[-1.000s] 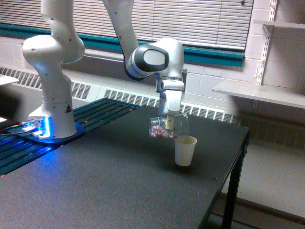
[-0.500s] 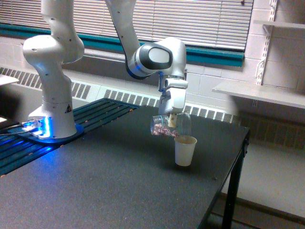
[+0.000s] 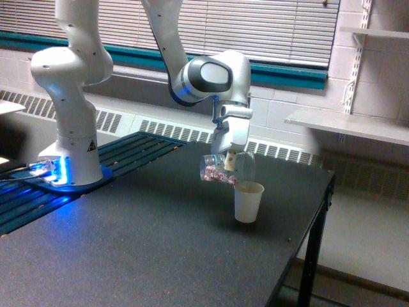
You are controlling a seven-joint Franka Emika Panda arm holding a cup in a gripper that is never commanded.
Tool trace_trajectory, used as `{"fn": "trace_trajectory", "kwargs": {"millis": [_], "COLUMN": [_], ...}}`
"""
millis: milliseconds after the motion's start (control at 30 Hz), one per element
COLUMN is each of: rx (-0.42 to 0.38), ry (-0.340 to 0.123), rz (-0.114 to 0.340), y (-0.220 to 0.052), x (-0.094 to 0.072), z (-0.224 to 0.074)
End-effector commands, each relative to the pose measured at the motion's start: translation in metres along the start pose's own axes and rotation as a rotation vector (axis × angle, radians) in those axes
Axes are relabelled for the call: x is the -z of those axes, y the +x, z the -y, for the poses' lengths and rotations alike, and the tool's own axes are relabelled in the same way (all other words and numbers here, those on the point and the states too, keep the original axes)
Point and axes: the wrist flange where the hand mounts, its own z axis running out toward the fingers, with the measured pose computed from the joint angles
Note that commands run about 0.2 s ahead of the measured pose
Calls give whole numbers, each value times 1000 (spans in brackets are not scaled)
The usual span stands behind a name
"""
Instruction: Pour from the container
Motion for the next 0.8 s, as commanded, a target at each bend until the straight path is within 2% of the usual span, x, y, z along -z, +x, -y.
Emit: {"fn": "trace_trajectory", "kwargs": {"millis": [33, 533, 800], "rx": [38, 104, 110], "ry": [-16, -56, -69], "rz": [-11, -4, -5], "y": [6, 6, 8], "x": [5, 5, 3], "z": [5, 15, 13]}}
